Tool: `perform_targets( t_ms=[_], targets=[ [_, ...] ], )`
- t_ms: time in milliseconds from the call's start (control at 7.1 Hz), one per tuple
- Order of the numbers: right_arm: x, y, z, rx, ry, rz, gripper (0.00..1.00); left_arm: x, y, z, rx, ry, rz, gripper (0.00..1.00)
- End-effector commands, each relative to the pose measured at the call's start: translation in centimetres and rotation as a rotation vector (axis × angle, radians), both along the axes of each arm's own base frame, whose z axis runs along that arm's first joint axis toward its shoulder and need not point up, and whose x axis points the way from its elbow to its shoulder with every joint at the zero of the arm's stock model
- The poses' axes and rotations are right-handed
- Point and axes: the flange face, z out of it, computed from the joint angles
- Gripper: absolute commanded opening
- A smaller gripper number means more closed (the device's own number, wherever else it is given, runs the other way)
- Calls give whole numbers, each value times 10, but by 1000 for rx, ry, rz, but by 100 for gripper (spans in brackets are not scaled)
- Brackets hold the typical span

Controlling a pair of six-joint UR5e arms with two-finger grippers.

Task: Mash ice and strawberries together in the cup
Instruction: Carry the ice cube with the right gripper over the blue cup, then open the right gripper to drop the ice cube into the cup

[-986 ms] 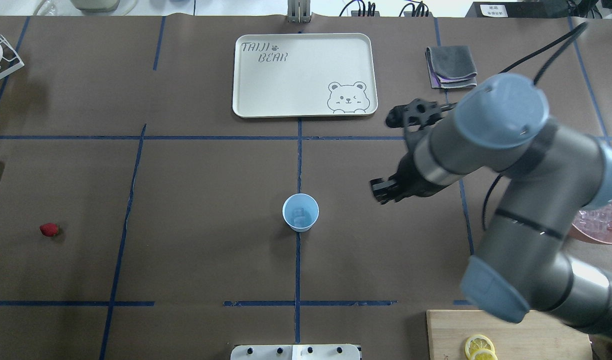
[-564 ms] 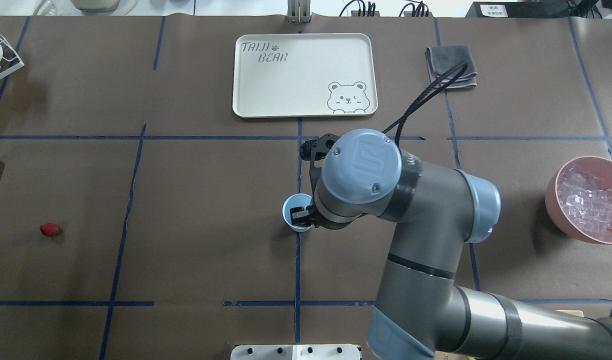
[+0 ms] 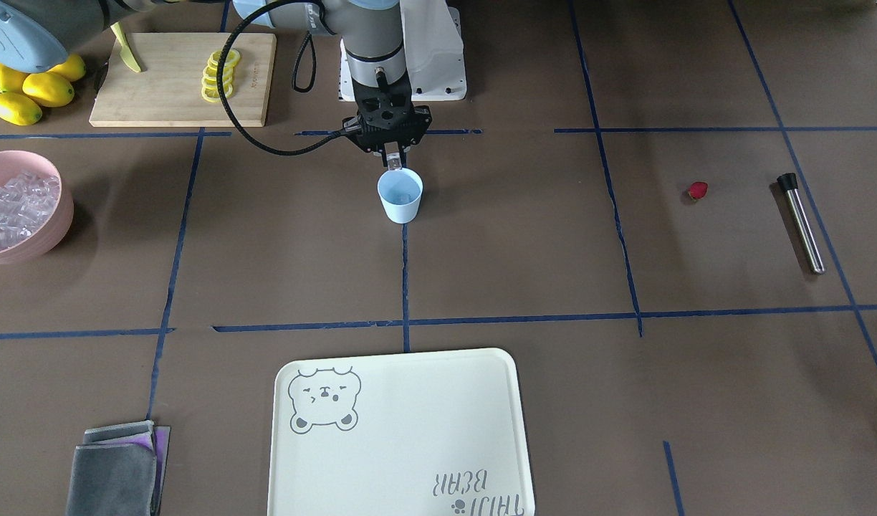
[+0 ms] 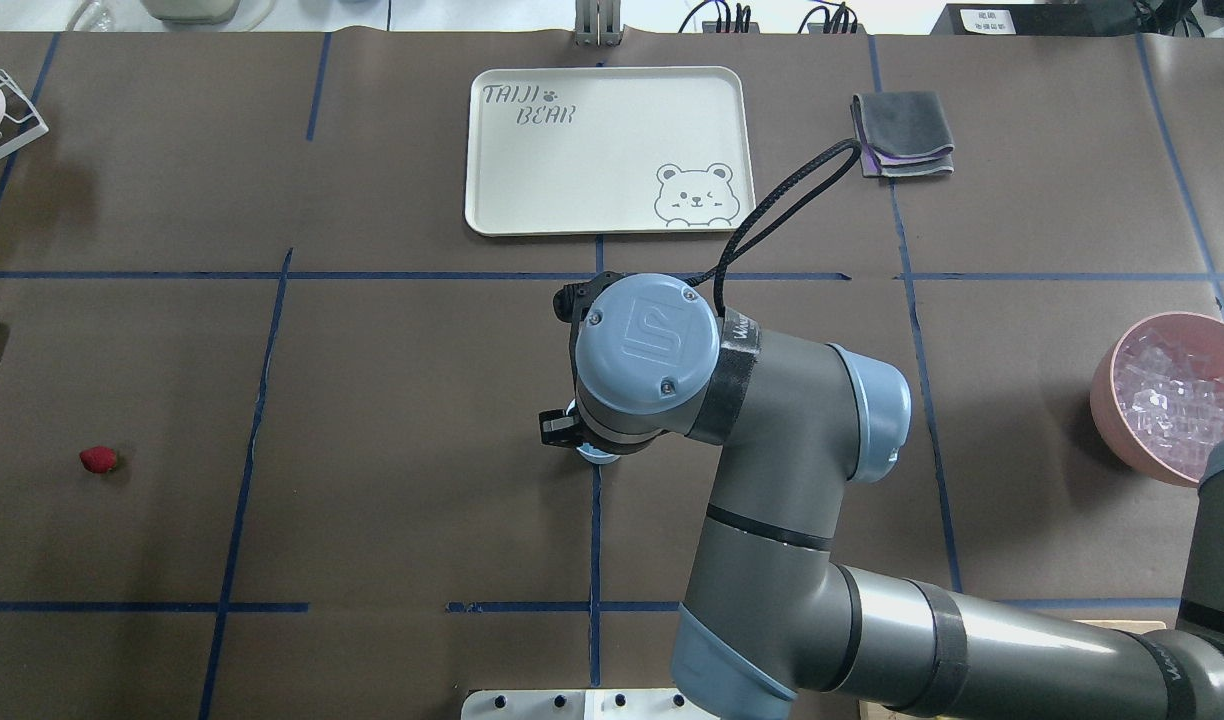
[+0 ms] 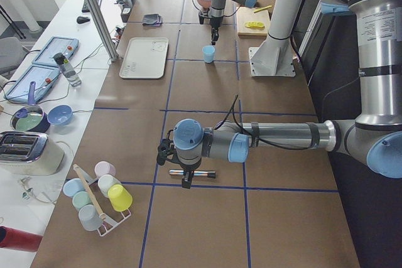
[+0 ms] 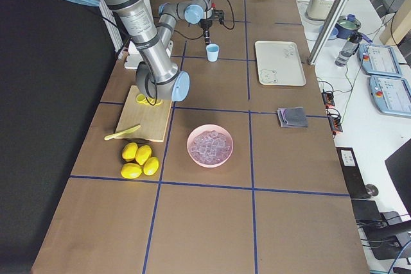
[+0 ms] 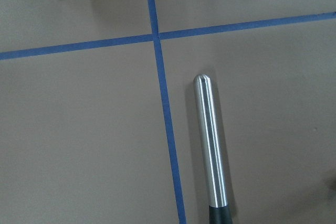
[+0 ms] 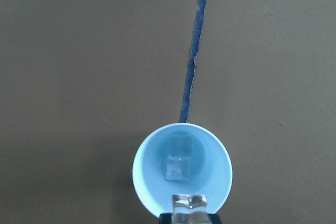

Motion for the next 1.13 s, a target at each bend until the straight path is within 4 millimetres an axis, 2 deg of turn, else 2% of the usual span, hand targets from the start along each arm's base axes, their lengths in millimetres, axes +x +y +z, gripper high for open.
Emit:
perform_targets(
  t_ms=[0, 282, 423, 845, 986],
  targets=[
    [-10, -4, 7, -2, 13, 1, 0, 0, 0, 2, -2, 0, 1, 100],
    [-10, -4, 7, 2, 13, 4, 3, 0, 0, 3, -5, -1, 1, 100],
    [-11, -5, 2, 7, 11, 9, 14, 0, 0, 4, -7, 0, 1, 100],
    [-11, -6, 0, 14, -9, 14, 59, 0, 0, 4, -5, 0, 1, 100],
    [-10, -6, -1, 15, -12, 14, 63, 0, 0, 4, -5, 0, 1, 100]
  ],
)
